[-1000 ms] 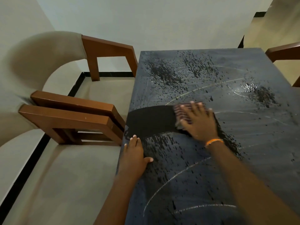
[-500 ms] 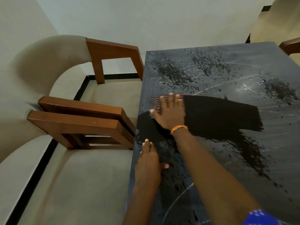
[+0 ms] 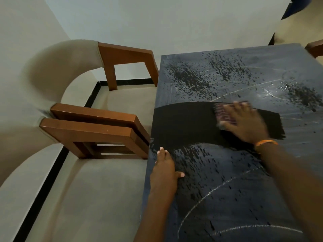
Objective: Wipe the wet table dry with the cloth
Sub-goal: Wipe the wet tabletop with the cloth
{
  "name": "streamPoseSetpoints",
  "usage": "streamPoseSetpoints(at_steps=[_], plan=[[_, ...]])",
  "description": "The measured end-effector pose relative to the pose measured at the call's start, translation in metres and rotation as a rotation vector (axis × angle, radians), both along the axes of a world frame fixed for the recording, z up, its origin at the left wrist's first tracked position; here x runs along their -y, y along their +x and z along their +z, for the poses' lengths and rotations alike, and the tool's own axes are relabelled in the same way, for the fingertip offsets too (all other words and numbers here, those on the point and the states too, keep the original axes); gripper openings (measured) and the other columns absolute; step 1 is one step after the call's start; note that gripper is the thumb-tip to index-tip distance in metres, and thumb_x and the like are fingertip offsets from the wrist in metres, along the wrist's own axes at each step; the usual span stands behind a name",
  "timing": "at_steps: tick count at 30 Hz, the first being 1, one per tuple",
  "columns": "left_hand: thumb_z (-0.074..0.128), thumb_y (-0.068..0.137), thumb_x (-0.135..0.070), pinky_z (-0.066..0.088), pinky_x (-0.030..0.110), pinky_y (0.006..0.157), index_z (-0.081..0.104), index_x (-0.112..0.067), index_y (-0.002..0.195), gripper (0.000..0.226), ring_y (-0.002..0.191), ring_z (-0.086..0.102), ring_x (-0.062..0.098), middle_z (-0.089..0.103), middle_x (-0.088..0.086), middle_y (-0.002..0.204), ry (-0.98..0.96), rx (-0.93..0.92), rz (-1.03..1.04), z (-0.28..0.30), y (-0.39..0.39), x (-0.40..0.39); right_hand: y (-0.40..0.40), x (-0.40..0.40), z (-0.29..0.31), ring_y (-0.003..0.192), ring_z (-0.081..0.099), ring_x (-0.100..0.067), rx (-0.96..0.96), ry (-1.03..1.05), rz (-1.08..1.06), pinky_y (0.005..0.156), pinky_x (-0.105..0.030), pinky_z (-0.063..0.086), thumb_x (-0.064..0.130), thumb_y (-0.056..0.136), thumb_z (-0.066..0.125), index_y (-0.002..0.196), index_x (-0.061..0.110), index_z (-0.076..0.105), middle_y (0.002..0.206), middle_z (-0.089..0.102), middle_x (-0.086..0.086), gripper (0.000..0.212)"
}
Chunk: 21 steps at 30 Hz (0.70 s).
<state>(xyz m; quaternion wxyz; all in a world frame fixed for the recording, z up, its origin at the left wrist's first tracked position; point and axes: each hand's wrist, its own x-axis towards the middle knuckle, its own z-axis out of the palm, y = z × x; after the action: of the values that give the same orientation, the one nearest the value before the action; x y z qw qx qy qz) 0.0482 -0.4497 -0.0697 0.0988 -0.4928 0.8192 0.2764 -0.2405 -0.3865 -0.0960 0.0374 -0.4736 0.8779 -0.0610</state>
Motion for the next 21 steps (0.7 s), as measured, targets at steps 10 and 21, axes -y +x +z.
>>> streamPoseSetpoints(at_steps=[10, 21], plan=[[0.059, 0.089, -0.019, 0.006, 0.038, 0.117, 0.001, -0.003, 0.147, 0.084, 0.145, -0.004, 0.029, -0.005, 0.014, 0.157, -0.097, 0.036, -0.037, 0.007, -0.017, -0.011, -0.037, -0.047, 0.004, 0.143, 0.01, -0.043, 0.053, -0.003, -0.409, 0.117, -0.052, 0.006, 0.041, 0.096, 0.04, 0.15, 0.022, 0.018, 0.158, 0.01, -0.018, 0.061], [0.053, 0.091, -0.016, 0.005, 0.036, 0.119, 0.002, -0.002, 0.146, 0.077, 0.145, -0.001, 0.027, -0.001, 0.014, 0.157, -0.094, -0.133, -0.149, 0.012, -0.112, -0.094, 0.035, -0.047, -0.004, 0.147, 0.007, -0.027, 0.047, -0.056, 0.205, 0.118, -0.042, 0.005, 0.052, 0.09, 0.042, 0.146, 0.039, 0.023, 0.16, 0.011, -0.004, 0.061]])
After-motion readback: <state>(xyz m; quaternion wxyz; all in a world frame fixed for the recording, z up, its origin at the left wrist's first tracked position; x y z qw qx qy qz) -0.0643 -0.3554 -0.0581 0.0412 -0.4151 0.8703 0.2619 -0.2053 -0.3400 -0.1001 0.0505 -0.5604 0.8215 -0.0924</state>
